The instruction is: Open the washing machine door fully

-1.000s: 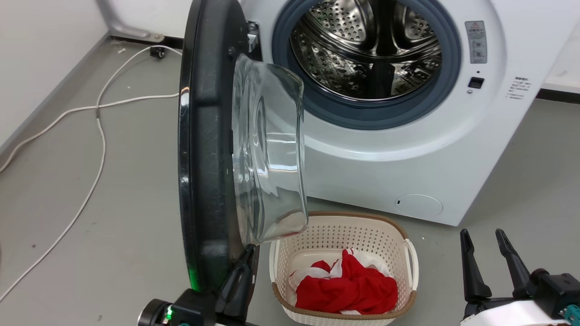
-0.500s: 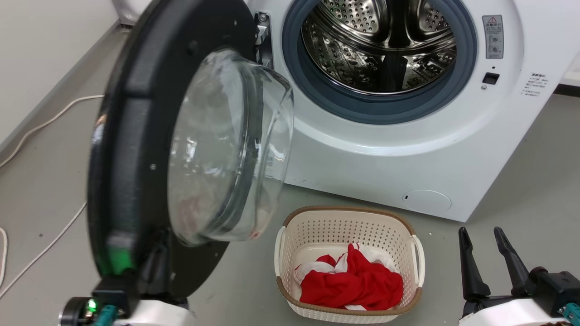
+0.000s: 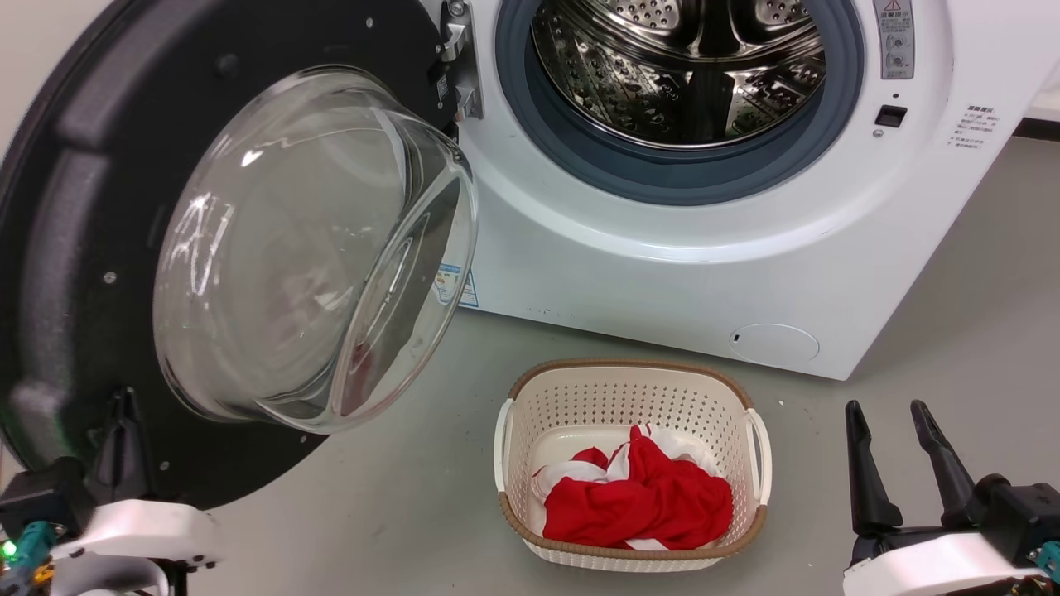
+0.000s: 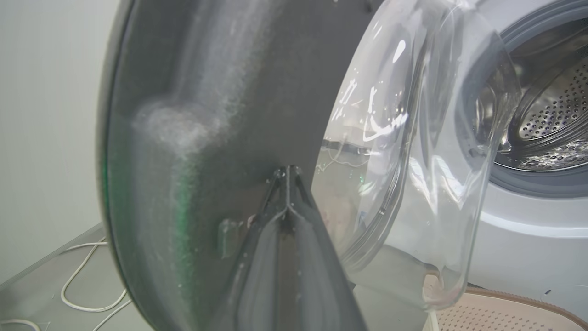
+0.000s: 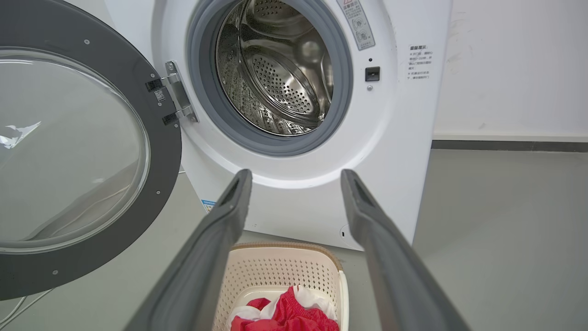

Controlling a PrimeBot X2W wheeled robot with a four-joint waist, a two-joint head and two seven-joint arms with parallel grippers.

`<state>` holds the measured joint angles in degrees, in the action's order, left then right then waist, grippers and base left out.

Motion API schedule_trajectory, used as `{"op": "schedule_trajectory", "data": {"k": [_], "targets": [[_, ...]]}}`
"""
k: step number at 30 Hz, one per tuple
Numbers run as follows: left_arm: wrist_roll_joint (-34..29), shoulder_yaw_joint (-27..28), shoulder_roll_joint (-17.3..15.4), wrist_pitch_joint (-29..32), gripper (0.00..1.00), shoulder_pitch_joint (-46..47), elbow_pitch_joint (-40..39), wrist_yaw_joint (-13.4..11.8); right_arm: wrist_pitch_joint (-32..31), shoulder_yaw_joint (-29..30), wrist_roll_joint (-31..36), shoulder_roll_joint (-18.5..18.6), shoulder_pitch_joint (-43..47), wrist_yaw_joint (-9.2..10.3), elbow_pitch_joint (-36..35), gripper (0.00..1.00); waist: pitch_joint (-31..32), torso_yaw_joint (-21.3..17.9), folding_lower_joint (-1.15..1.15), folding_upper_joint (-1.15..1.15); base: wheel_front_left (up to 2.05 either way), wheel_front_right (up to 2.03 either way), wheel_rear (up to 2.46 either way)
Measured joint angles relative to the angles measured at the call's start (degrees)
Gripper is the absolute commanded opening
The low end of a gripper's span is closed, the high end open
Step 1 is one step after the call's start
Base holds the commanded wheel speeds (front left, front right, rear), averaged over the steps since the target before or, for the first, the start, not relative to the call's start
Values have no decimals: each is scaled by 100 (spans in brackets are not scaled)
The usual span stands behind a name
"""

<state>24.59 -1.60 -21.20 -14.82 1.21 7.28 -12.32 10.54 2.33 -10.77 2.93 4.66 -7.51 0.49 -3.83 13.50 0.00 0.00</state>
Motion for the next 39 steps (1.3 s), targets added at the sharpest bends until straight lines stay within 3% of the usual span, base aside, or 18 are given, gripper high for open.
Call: {"op": "schedule_trajectory", "data": {"k": [14,20,28,37,38,39], "targets": [[91,617,-344,-24,0,615,1072,303,-49,23,62,0,-121,0,-12,100,-155,-90,0,0,0,0,0],[23,747,-347,-24,0,722,1263,403,-52,26,69,0,-130,0,0,100,-119,-129,0,0,0,0,0],[-399,719,37,-25,0,162,563,293,-41,16,86,0,-121,0,31,100,45,-209,0,0,0,0,0],[-849,24,615,-25,0,-461,-316,290,-23,8,137,-1,-97,0,32,100,185,-320,0,0,0,0,0],[-880,-63,660,-25,14,-465,-336,344,-23,2,152,-1,-97,0,29,100,196,-345,0,0,0,0,0],[-880,-146,695,-25,42,-461,-346,389,-22,4,174,-2,-93,0,26,100,209,-370,0,0,0,0,0]]}}
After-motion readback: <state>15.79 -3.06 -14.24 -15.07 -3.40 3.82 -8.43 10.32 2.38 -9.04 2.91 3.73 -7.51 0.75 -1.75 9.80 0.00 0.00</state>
